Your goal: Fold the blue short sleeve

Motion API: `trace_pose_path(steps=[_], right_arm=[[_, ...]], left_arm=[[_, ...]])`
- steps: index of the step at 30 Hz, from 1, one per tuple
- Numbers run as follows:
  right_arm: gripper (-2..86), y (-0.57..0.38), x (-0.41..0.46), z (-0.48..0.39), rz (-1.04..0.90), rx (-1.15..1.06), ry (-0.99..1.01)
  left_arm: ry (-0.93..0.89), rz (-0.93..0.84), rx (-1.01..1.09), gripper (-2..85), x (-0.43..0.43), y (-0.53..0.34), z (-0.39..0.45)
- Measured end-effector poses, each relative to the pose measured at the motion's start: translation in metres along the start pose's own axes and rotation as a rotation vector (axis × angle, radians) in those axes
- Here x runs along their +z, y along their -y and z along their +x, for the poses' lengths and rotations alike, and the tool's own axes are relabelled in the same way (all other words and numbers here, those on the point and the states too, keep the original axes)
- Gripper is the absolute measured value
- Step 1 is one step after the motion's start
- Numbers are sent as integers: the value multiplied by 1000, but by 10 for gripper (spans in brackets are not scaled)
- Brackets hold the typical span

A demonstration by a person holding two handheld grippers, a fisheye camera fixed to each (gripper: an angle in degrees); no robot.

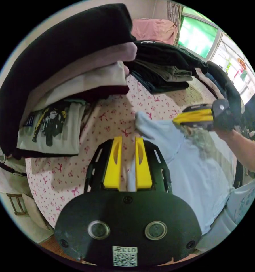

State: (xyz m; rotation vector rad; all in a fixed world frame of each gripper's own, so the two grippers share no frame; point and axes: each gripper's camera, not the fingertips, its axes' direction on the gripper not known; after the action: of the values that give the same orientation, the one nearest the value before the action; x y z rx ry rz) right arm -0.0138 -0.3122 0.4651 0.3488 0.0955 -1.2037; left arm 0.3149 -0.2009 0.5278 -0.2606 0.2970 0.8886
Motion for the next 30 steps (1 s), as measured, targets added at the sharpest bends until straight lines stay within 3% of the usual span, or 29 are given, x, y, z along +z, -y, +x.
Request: trace_pose_path(steps=[2,5,10,18,24,30], right_arm=[[1,-12,-4,9,-59,65,-57],[1,-28,-21,13,48,116,9],[1,-20,-31,-9,121,18,79],[1,-6,0,-39,-1,-92,139],[1,-42,-18,-26,-71,53,113],[1,-128,-104,-39,276,151,84]], left_arm=[[26,8,-4,79,-3,-21,9],[39,19,-21,82,-4,-48,19],[95,-20,22,17,7,-75,42],[156,17,-79,9,11,-121,57],[109,46,-143,24,17,-157,63],[85,185,-330,56,-21,-220,52]])
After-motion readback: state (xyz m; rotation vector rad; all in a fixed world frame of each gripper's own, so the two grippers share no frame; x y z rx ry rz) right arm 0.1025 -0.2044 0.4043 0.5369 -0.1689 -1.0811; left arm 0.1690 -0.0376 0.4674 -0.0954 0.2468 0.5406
